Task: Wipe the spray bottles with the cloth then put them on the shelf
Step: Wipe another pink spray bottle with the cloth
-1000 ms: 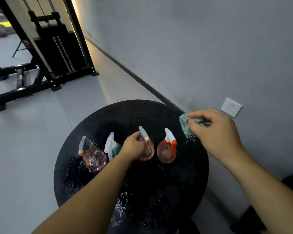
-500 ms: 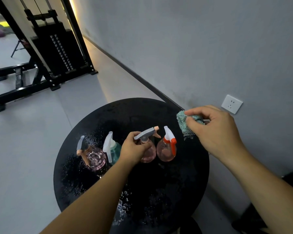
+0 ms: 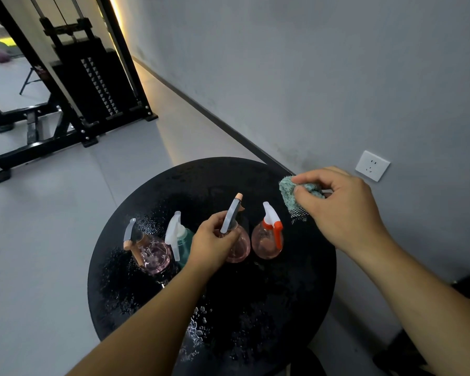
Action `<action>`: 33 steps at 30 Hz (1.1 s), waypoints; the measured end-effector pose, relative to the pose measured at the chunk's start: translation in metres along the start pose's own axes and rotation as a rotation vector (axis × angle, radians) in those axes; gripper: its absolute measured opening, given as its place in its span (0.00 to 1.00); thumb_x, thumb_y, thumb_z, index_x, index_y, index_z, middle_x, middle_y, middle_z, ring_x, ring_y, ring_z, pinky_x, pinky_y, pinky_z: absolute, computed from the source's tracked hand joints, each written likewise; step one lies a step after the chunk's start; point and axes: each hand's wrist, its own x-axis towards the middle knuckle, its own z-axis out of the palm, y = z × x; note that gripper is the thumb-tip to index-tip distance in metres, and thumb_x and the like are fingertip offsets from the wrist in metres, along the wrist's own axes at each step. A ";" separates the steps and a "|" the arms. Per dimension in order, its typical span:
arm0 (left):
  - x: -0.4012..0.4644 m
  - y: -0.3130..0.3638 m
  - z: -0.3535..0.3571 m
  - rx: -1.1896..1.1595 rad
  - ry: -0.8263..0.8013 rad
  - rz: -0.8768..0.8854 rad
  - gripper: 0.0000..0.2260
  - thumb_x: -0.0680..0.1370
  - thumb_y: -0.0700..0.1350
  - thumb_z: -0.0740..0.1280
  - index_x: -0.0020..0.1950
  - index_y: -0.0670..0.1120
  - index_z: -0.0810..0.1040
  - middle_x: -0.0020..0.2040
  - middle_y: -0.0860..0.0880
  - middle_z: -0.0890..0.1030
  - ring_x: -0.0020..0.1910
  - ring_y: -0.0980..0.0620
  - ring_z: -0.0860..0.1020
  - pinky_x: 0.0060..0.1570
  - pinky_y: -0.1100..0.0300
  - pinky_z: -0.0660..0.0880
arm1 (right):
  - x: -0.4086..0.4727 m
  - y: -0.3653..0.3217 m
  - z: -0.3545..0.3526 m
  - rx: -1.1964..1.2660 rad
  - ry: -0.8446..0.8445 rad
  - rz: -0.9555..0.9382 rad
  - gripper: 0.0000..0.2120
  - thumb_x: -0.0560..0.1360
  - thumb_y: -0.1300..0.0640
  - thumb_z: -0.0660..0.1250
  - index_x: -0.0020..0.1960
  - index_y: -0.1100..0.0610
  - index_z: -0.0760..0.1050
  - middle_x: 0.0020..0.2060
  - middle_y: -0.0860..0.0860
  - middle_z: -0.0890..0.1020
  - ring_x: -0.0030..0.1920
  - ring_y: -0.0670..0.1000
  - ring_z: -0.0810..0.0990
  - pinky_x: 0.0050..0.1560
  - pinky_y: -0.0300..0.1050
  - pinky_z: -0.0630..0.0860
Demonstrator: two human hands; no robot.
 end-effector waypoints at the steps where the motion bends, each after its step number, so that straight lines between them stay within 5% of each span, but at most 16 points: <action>1: -0.001 0.001 0.000 0.020 -0.010 0.026 0.11 0.80 0.48 0.75 0.58 0.64 0.82 0.52 0.56 0.84 0.51 0.56 0.83 0.46 0.65 0.75 | 0.000 0.000 0.000 -0.003 0.000 -0.002 0.06 0.76 0.58 0.74 0.50 0.48 0.87 0.47 0.39 0.83 0.47 0.33 0.79 0.42 0.21 0.70; 4: -0.004 0.003 0.000 0.059 -0.016 0.034 0.10 0.83 0.49 0.72 0.52 0.67 0.80 0.49 0.55 0.85 0.49 0.55 0.82 0.45 0.64 0.74 | 0.001 0.000 -0.001 -0.005 -0.002 -0.001 0.07 0.76 0.58 0.74 0.49 0.47 0.87 0.47 0.38 0.83 0.48 0.33 0.79 0.42 0.21 0.69; 10: -0.003 0.008 -0.009 0.052 0.067 -0.004 0.03 0.84 0.52 0.69 0.58 0.60 0.81 0.44 0.54 0.85 0.47 0.56 0.83 0.40 0.65 0.74 | 0.001 0.000 0.000 -0.006 -0.009 -0.001 0.07 0.76 0.58 0.74 0.51 0.48 0.87 0.47 0.38 0.82 0.48 0.32 0.79 0.42 0.21 0.70; 15: -0.006 0.025 -0.028 -0.091 0.119 -0.002 0.06 0.82 0.62 0.68 0.55 0.63 0.80 0.46 0.51 0.87 0.49 0.48 0.87 0.52 0.40 0.85 | 0.003 -0.006 0.005 0.015 -0.015 0.003 0.07 0.76 0.58 0.74 0.50 0.47 0.86 0.48 0.40 0.83 0.49 0.34 0.79 0.41 0.21 0.70; 17: -0.009 0.032 -0.038 -0.140 0.110 0.012 0.09 0.79 0.65 0.67 0.54 0.64 0.80 0.48 0.50 0.87 0.51 0.46 0.87 0.54 0.37 0.85 | 0.003 -0.010 0.009 0.018 -0.017 0.002 0.07 0.76 0.57 0.74 0.50 0.46 0.86 0.48 0.39 0.83 0.49 0.34 0.79 0.42 0.21 0.70; 21: -0.021 0.049 -0.058 -0.201 0.103 0.040 0.04 0.85 0.58 0.66 0.53 0.64 0.80 0.51 0.52 0.88 0.53 0.49 0.88 0.57 0.42 0.85 | 0.004 -0.020 0.019 0.035 -0.023 -0.007 0.07 0.75 0.57 0.74 0.49 0.46 0.86 0.47 0.38 0.83 0.49 0.33 0.78 0.44 0.20 0.68; 25: -0.031 0.060 -0.079 -0.244 0.091 0.037 0.07 0.84 0.61 0.65 0.57 0.62 0.80 0.54 0.55 0.88 0.56 0.50 0.87 0.60 0.43 0.84 | 0.003 -0.034 0.032 0.083 -0.042 -0.010 0.08 0.76 0.59 0.74 0.48 0.47 0.86 0.47 0.40 0.83 0.47 0.33 0.79 0.42 0.21 0.70; 29: -0.043 0.068 -0.099 -0.353 0.103 0.023 0.10 0.85 0.57 0.65 0.58 0.53 0.80 0.52 0.52 0.88 0.55 0.48 0.88 0.51 0.58 0.84 | 0.004 -0.046 0.048 0.094 -0.061 -0.028 0.08 0.75 0.60 0.74 0.48 0.47 0.86 0.48 0.39 0.83 0.50 0.34 0.79 0.46 0.21 0.71; 33: -0.052 0.073 -0.118 -0.474 0.129 -0.020 0.10 0.85 0.55 0.65 0.60 0.52 0.80 0.54 0.49 0.89 0.54 0.46 0.89 0.55 0.51 0.84 | 0.004 -0.055 0.063 0.098 -0.091 -0.028 0.08 0.75 0.59 0.74 0.48 0.46 0.86 0.48 0.38 0.83 0.50 0.35 0.80 0.45 0.22 0.71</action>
